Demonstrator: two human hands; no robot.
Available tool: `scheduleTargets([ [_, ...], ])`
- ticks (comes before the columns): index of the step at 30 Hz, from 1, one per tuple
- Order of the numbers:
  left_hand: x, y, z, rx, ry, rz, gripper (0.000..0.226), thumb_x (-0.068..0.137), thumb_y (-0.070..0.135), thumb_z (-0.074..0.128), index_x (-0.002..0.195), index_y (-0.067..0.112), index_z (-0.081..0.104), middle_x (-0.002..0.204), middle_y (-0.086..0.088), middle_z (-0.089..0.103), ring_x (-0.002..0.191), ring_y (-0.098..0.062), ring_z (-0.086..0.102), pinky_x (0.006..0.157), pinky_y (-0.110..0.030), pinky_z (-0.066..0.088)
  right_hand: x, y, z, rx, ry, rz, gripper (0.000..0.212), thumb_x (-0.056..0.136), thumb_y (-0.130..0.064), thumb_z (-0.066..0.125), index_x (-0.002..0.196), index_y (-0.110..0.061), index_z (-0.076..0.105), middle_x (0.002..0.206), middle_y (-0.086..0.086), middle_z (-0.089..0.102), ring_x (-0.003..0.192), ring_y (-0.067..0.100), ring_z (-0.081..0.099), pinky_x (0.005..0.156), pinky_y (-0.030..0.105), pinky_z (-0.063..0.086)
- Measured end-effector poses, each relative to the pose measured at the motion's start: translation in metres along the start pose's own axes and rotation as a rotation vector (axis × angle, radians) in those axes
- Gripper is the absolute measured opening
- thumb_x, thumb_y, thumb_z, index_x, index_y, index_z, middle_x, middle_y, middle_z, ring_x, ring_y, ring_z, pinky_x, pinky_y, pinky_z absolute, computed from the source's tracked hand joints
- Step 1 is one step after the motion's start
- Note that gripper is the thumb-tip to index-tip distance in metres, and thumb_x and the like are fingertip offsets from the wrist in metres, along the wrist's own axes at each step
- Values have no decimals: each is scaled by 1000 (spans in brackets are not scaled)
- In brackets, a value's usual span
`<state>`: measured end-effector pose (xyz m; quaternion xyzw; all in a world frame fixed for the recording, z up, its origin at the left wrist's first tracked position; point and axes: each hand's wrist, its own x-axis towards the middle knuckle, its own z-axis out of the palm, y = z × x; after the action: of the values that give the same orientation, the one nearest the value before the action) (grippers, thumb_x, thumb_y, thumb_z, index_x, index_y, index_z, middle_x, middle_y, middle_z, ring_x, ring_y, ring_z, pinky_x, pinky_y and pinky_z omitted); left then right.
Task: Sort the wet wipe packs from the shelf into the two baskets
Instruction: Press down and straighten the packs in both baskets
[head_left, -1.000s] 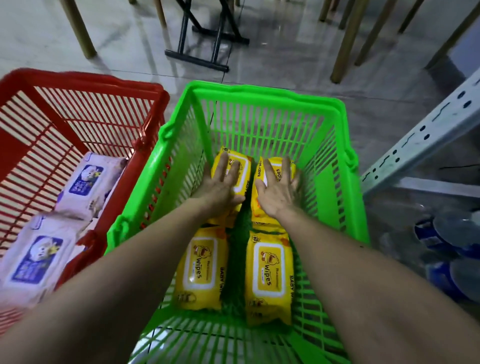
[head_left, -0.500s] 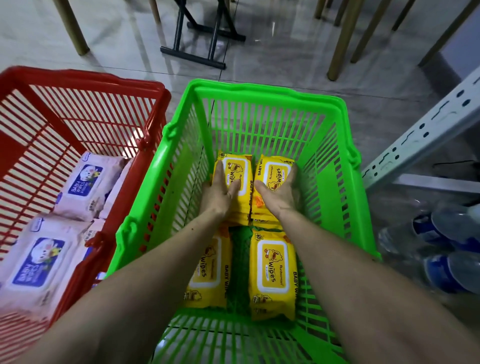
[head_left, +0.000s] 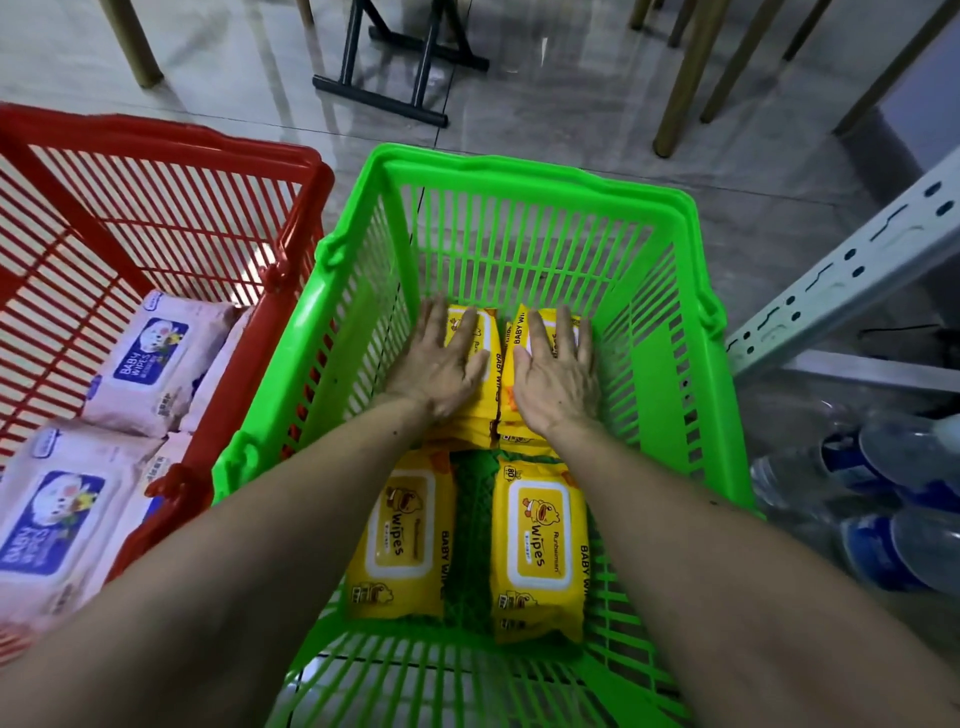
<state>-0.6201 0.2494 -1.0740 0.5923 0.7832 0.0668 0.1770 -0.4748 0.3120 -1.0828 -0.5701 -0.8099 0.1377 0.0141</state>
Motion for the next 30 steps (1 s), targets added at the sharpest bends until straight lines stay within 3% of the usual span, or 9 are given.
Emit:
scheduleTargets([
  [3,-6,6,0,-87,-9,-148,78,96,61,23,155,20,-7,162,-7,-17,151,-27,-3,120,-40,15,-4,-2,-1,87,-25,134,71,100,-55,21,156,-21,-4,163,9,-15,151,32,-13,123,44,-2],
  [5,-14,9,2,-86,35,-212,84,93,65,20,154,16,-9,162,-9,-15,150,-29,-3,121,-42,14,-11,-5,-4,160,-2,231,77,98,-58,23,156,-16,-6,163,13,-16,151,32,-10,123,44,0],
  [8,-27,0,8,148,140,16,80,93,63,11,153,16,-10,161,-6,-20,149,-25,-16,121,-41,2,-31,-4,-2,-10,83,79,70,99,-55,22,156,-23,-1,164,6,-13,151,30,-11,122,48,1],
  [10,-35,-6,15,249,102,116,78,95,61,15,153,16,-12,161,-4,-21,148,-23,-19,120,-39,1,-42,-2,-1,-55,28,-19,69,99,-54,23,156,-26,-5,163,1,-18,151,27,-16,122,49,1],
  [17,-73,-3,12,38,-59,-94,95,92,63,32,149,14,-25,157,-6,-31,147,-22,-24,121,-40,-7,-68,-2,-11,47,-60,128,89,95,-61,30,154,-10,-13,162,11,-22,150,30,-17,123,44,0],
  [21,-115,11,6,-66,-132,-289,120,81,65,57,148,13,-27,160,-14,-16,149,-32,-6,121,-43,5,-105,-5,-21,35,-18,76,94,92,-56,49,156,-9,0,164,11,-3,150,32,5,120,42,18],
  [23,-123,18,-1,-13,-241,-352,127,76,65,64,149,14,-26,159,-20,-8,147,-38,2,120,-47,12,-122,-8,-23,43,-89,186,103,84,-55,62,154,-6,5,160,16,11,145,35,18,115,43,29],
  [25,-130,22,-4,58,-352,-350,128,73,62,69,151,15,-21,158,-24,-8,146,-43,1,119,-51,11,-137,-9,-24,57,-223,295,113,77,-56,70,154,-7,5,156,18,18,142,36,24,113,44,31],
  [30,-136,14,1,127,-496,-243,133,71,55,76,151,16,-23,158,-26,-13,145,-47,-11,119,-57,2,-144,-1,-20,182,-494,442,117,80,-52,72,154,-8,-8,158,20,21,144,36,29,113,43,32],
])
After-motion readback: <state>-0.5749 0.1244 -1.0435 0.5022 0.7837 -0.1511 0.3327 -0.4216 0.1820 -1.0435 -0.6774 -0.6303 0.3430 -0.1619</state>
